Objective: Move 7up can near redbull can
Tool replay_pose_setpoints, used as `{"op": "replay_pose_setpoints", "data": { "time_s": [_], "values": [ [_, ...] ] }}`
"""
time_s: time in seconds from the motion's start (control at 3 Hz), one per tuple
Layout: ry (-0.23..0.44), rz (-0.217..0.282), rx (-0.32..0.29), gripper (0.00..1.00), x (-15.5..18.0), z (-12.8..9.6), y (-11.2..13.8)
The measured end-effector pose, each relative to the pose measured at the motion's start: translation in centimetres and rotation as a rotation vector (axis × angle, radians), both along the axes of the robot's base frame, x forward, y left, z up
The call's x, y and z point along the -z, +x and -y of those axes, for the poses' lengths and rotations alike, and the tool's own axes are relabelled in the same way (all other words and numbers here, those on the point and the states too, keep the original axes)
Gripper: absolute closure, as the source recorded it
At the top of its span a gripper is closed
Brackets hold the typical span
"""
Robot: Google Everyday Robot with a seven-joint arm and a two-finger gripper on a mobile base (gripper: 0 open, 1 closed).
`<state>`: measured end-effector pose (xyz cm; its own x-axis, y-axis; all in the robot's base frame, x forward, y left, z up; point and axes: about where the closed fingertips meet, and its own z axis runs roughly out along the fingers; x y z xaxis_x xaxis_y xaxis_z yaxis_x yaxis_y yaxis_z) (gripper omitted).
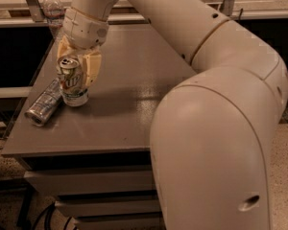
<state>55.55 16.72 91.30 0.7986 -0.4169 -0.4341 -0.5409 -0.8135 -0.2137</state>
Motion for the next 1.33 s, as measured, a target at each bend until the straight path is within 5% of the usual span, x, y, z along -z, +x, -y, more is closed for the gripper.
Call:
{"op": "replay_pose_setpoints", "data": {
  "time_s": [0.67, 1.0, 1.33],
  "values": [
    [-0.009, -0.019, 0.008, 0.12, 0.37, -0.40, 0.09],
    [-0.011, -0.026, 0.008, 0.00, 0.52, -0.53, 0.10],
    [-0.012, -0.034, 0.009, 0.00, 0.66, -0.63, 0.10]
  ]
}}
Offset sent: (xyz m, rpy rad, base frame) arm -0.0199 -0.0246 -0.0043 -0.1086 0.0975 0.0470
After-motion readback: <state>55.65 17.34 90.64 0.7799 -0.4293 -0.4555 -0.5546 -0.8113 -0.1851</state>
